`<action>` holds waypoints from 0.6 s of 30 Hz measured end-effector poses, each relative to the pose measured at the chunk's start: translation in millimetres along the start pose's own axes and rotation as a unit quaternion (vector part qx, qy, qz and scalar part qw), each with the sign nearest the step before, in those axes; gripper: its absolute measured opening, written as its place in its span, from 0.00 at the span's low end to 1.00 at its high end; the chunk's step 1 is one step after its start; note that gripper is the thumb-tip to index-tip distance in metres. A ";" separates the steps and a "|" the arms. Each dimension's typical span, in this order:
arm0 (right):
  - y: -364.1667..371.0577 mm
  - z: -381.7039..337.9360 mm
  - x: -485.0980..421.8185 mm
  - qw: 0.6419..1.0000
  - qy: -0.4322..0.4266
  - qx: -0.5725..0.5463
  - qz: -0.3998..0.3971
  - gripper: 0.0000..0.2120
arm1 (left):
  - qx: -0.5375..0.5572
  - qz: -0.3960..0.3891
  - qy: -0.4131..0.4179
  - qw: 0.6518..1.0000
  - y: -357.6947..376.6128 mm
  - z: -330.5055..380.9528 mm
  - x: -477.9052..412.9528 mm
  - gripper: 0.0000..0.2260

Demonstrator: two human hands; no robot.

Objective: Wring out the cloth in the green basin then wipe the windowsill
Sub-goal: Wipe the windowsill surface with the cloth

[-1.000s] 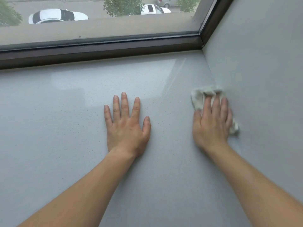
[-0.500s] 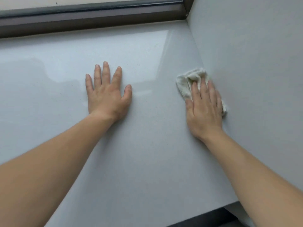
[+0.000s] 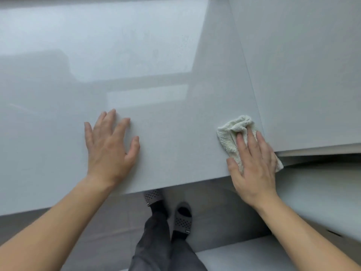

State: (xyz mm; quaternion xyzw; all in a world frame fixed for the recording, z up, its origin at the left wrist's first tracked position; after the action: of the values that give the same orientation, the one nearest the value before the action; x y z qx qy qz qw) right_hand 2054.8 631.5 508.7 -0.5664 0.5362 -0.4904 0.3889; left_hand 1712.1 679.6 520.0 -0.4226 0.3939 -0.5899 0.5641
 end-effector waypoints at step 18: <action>45.4 -226.3 76.5 0.949 -0.300 -0.051 0.080 0.16 | 0.077 0.084 -0.115 0.987 -46.5 -102.6 132.2 0.22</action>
State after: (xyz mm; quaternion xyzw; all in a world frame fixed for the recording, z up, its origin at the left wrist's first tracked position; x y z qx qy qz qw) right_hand 1820.2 569.6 524.3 -0.6614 0.4630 -0.2372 0.5403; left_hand 1599.0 548.8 536.7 -0.4088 0.3140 -0.5163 0.6839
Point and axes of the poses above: each hand's wrist, its own x-axis away from the middle knuckle, its own y-axis out of the palm, z = x × y, the point moved 10 cm from there along -x, towards the middle knuckle, and after that the axes turned 2 degrees about y, right-handed, at the moved point
